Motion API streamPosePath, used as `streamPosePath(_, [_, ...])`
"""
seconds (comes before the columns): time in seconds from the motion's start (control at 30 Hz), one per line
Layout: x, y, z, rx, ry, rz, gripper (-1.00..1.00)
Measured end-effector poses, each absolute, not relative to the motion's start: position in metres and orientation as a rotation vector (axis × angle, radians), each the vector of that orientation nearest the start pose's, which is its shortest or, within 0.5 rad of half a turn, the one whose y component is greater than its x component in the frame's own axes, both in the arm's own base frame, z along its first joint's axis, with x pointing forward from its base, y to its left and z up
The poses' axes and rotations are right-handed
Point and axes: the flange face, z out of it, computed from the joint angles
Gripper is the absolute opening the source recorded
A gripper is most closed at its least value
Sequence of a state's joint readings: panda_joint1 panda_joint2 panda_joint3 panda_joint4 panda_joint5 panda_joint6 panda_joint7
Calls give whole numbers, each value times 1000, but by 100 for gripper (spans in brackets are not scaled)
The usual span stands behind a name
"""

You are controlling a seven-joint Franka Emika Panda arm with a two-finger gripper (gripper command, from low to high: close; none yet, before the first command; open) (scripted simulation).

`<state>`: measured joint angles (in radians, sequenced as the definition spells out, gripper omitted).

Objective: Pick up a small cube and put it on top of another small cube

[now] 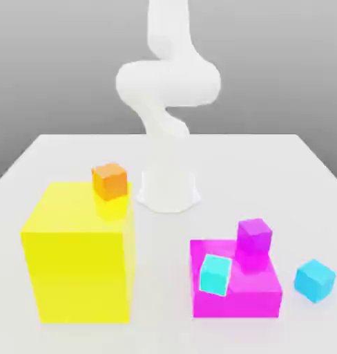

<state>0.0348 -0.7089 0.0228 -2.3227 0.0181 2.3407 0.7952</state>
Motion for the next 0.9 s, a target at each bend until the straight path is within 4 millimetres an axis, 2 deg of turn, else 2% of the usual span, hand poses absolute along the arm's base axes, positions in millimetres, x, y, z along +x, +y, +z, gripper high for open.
streamPosePath(0.1, [414,61,617,-2590,912,-807,0])
streamPosePath(0.2, [436,98,562,-2671,841,-691,0])
streamPosePath(0.3, [447,137,504,-2749,767,-577,0])
streamPosePath(0.4, [449,175,445,-2825,688,-464,0])
streamPosePath(0.53, [434,221,365,-2923,577,-316,0])
streamPosePath(0.67, [398,269,287,-3022,423,-170,0])
streamPosePath(0.8, [360,289,213,-3108,328,-32,0])
streamPosePath(0.9, [351,293,172,-3124,306,-3,0])
